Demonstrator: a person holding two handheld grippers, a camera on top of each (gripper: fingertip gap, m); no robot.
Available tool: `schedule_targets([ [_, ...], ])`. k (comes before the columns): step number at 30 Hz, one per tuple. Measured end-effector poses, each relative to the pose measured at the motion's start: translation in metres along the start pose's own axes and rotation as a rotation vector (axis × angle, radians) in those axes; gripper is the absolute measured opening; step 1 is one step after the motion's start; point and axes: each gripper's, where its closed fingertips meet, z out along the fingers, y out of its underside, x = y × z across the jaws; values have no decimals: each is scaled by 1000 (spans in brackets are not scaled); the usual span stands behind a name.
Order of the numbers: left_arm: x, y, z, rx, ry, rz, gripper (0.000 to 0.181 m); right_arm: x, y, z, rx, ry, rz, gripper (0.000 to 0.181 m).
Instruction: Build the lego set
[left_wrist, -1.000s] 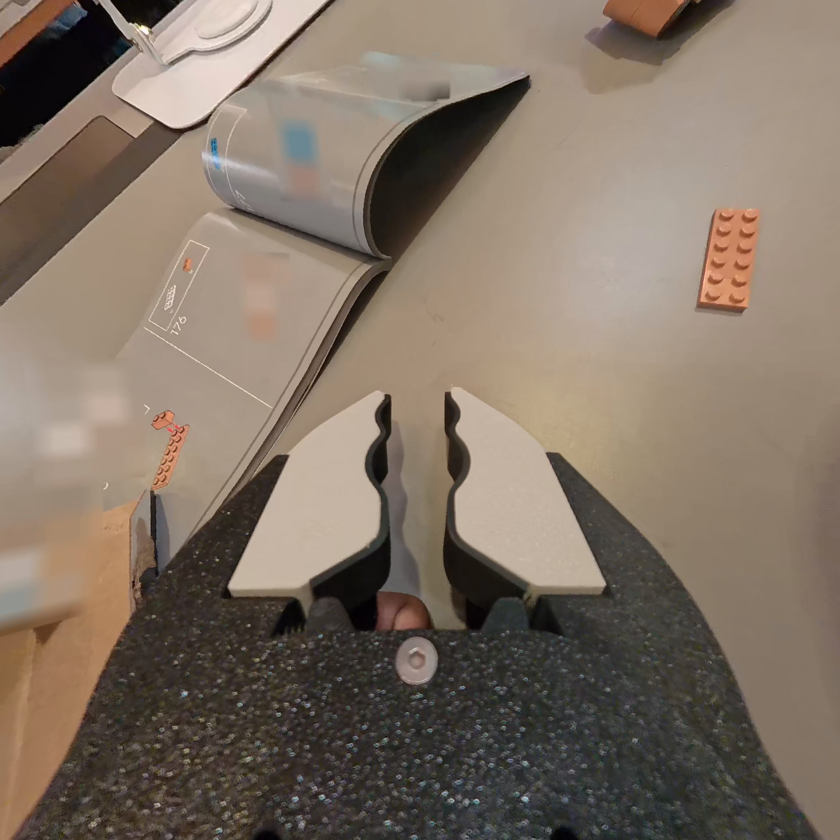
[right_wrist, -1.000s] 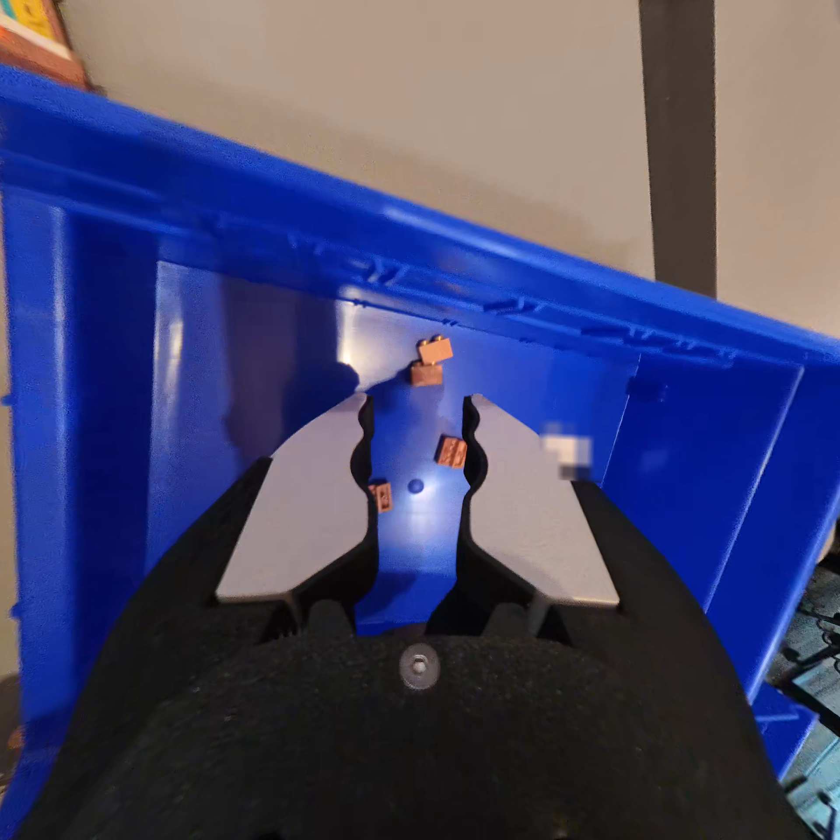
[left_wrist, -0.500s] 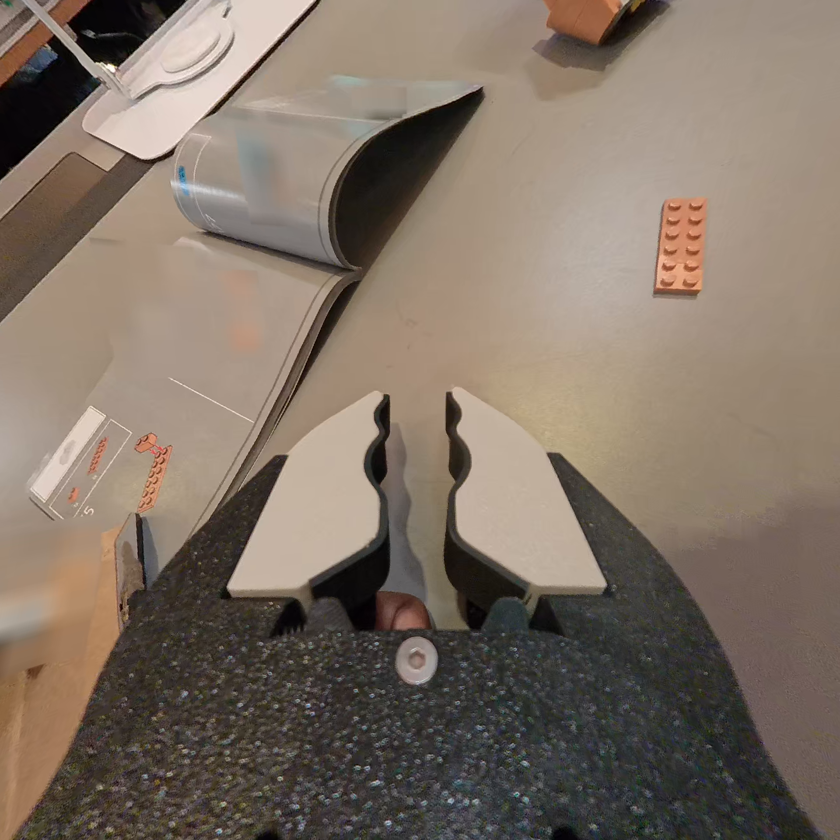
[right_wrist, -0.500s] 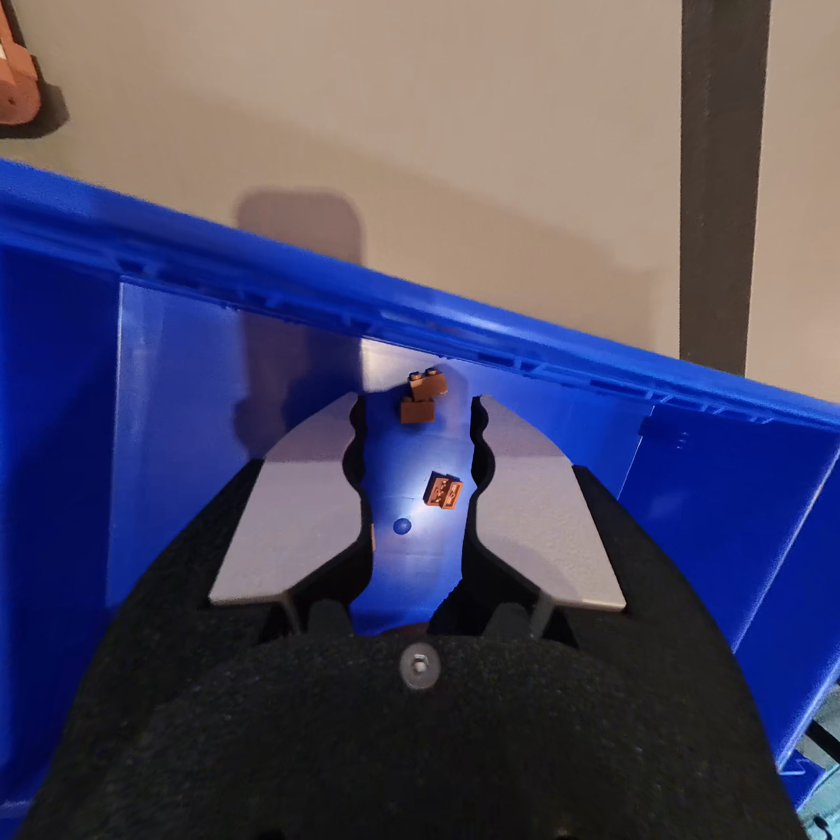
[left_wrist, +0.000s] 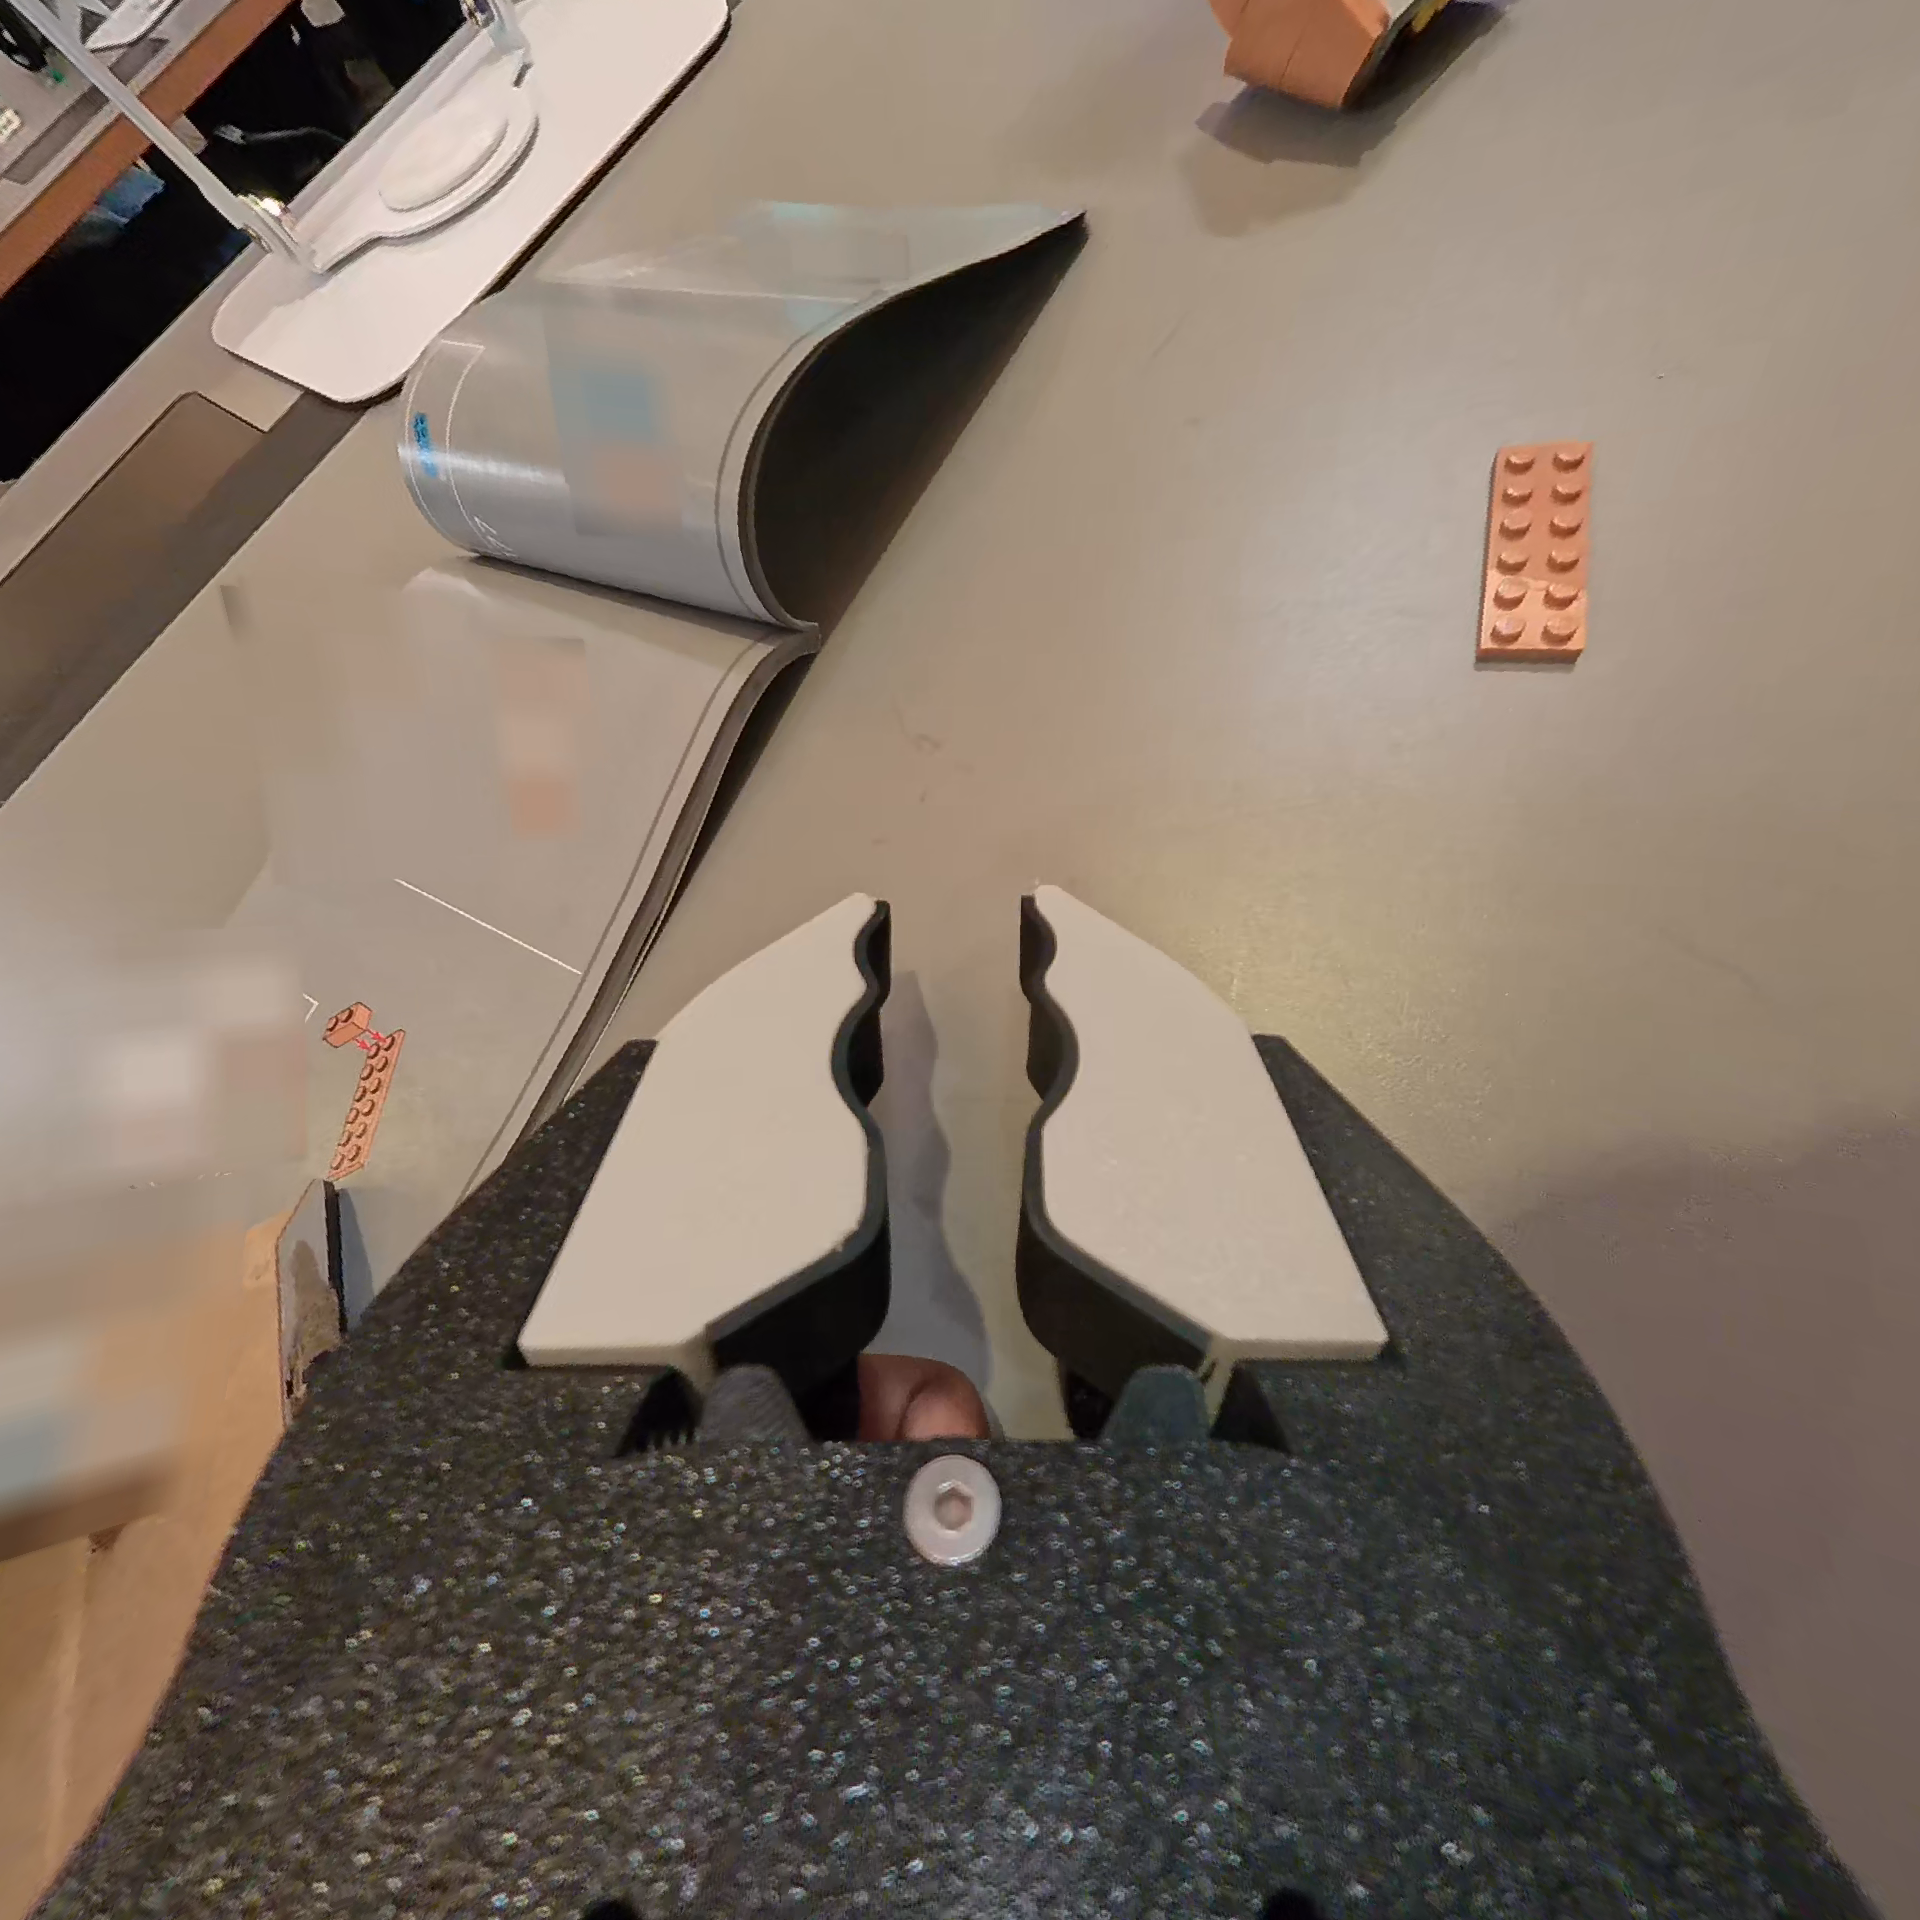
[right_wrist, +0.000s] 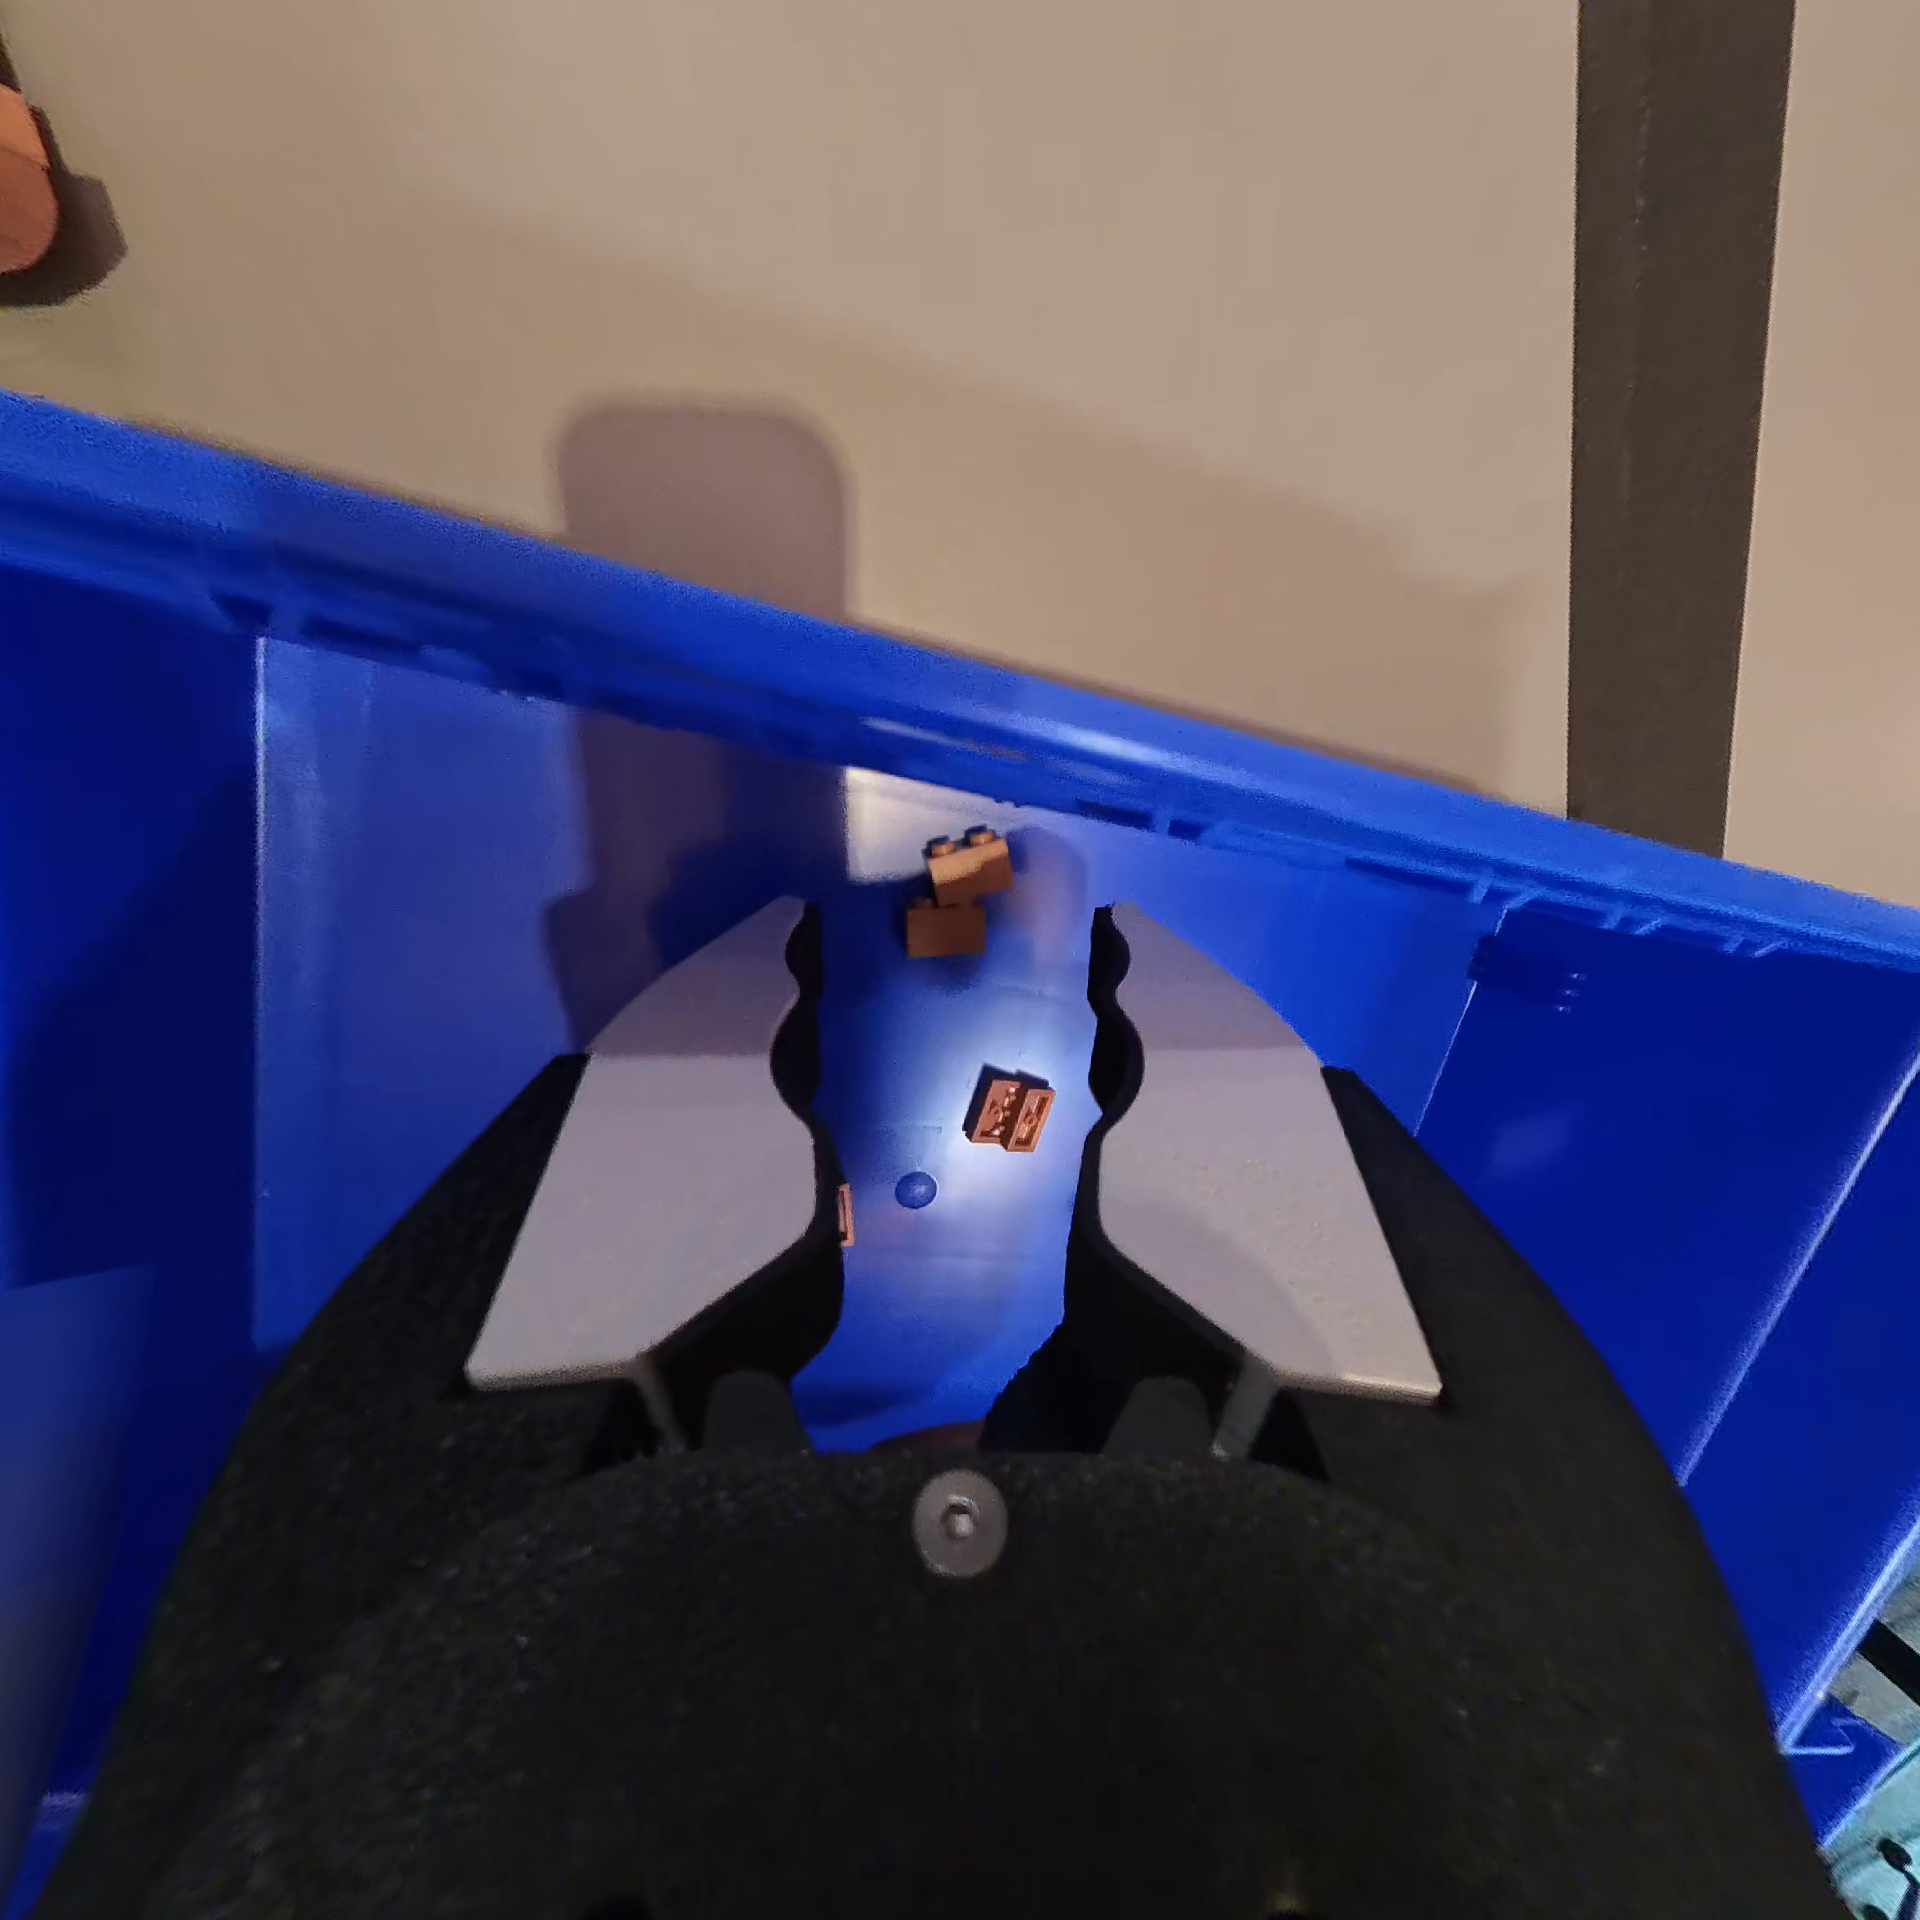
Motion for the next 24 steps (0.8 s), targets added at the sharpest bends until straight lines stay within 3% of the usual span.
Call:
schedule_targets([
  [16,-2,1,2,-10,-2,-24,24,-5,14,14,-33,-77,51,46],
  [19,-2,1,2,-9,-4,-22,24,-7,14,15,-33,-118,90,36],
  [21,-2,1,1,-7,-7,-17,24,-12,14,16,-34,-163,127,17],
  [24,-2,1,1,-6,-9,-13,23,-12,14,15,-32,-160,156,17],
])
